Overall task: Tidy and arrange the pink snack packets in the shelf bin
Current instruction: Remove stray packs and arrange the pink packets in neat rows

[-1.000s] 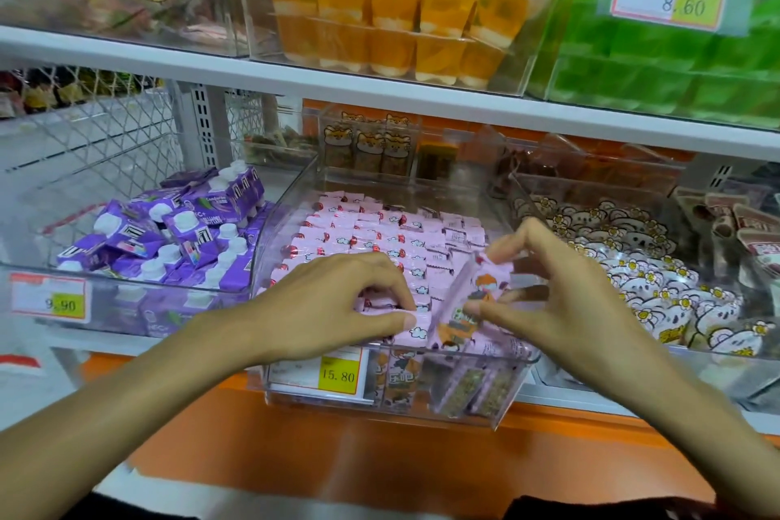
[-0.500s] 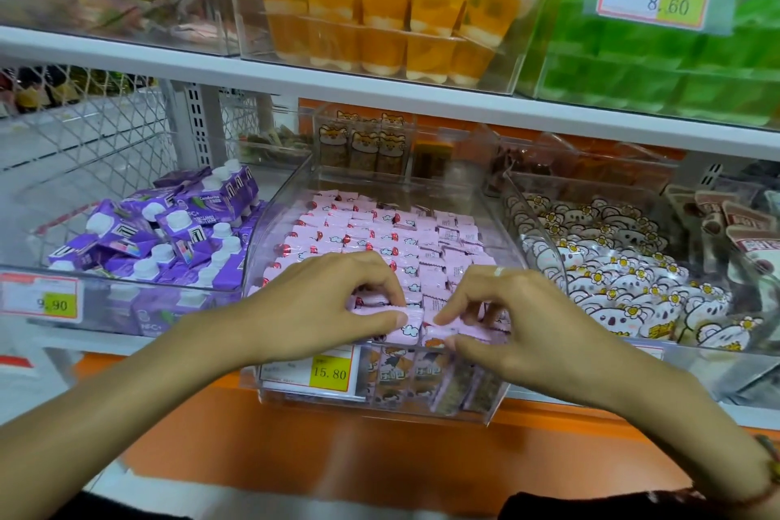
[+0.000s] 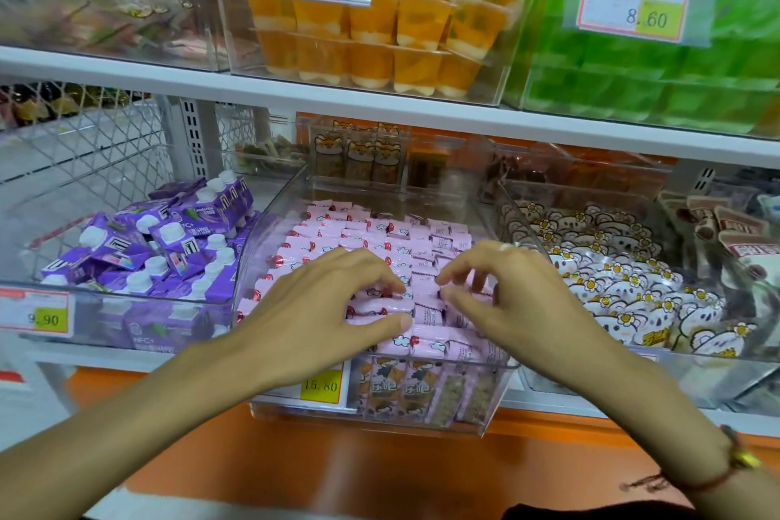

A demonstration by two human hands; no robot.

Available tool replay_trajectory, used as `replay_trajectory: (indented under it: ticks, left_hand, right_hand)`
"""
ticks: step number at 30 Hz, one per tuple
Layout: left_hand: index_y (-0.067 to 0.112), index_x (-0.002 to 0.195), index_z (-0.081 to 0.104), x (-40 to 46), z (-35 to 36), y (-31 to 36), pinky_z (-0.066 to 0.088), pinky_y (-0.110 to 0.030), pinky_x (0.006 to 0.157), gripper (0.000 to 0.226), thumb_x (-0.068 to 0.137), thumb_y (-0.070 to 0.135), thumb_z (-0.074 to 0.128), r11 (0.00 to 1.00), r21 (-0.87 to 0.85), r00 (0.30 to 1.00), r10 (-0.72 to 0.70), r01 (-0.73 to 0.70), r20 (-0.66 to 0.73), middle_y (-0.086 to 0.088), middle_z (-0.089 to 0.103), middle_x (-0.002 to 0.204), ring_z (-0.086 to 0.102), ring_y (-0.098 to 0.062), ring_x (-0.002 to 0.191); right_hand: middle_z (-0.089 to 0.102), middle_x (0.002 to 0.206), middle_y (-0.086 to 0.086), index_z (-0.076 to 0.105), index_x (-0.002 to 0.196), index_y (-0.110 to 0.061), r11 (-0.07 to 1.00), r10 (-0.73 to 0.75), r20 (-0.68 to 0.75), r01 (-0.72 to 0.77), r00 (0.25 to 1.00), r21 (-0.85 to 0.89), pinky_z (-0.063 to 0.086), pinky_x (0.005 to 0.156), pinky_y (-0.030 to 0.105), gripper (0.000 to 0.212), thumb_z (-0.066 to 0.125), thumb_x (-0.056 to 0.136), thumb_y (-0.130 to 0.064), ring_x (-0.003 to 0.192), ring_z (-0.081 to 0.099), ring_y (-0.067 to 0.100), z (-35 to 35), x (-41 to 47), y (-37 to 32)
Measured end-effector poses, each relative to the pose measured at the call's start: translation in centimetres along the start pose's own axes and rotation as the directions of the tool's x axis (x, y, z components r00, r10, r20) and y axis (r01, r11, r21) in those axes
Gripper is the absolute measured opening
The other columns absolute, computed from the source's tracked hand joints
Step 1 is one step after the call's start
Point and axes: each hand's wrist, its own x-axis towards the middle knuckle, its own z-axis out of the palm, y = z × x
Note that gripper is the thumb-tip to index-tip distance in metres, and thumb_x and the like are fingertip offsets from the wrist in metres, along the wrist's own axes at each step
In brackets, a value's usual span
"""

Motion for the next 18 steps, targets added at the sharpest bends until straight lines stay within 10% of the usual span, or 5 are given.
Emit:
replay_trajectory:
  ticks: [4,12,18]
  left_hand:
    - [0.041,0.120,0.058,0.1,0.8,0.3,0.042,-0.029,0.091,0.045,0.084,0.066,0.048,0.996,0.081,0.998,-0.028,0.023,0.064,0.025,0.056,0.116,0.047,0.001,0.108]
    - [0.042,0.115,0.061,0.6,0.7,0.0,0.045,-0.032,0.088,0.046,0.080,0.070,0.048,0.994,0.089,0.992,-0.076,0.067,0.099,0.025,0.059,0.110,0.050,0.001,0.102]
    - [0.043,0.113,0.061,0.8,0.4,0.1,0.046,-0.031,0.080,0.051,0.077,0.074,0.044,0.992,0.114,0.989,-0.073,0.058,0.129,0.023,0.057,0.098,0.049,0.001,0.091]
  right_hand:
    - [0.055,0.095,-0.012,0.066,0.107,-0.031,0.988,0.033,0.204,-0.001,0.979,-0.154,0.047,0.075,0.030,0.028,0.061,0.085,-0.048,0.088,0.051,0.008,1.2,0.9,-0.4]
    - [0.057,0.071,-0.015,0.065,0.076,-0.031,0.999,0.018,0.150,-0.022,0.989,0.029,0.049,0.068,0.032,0.012,0.065,0.087,-0.033,0.069,0.054,0.003,0.9,1.6,-0.3]
    - [0.059,0.081,-0.008,0.049,0.095,-0.023,0.985,-0.152,-0.327,0.170,0.933,0.028,0.047,0.061,0.032,0.009,0.043,0.098,-0.029,0.068,0.057,0.010,0.7,1.0,-0.9]
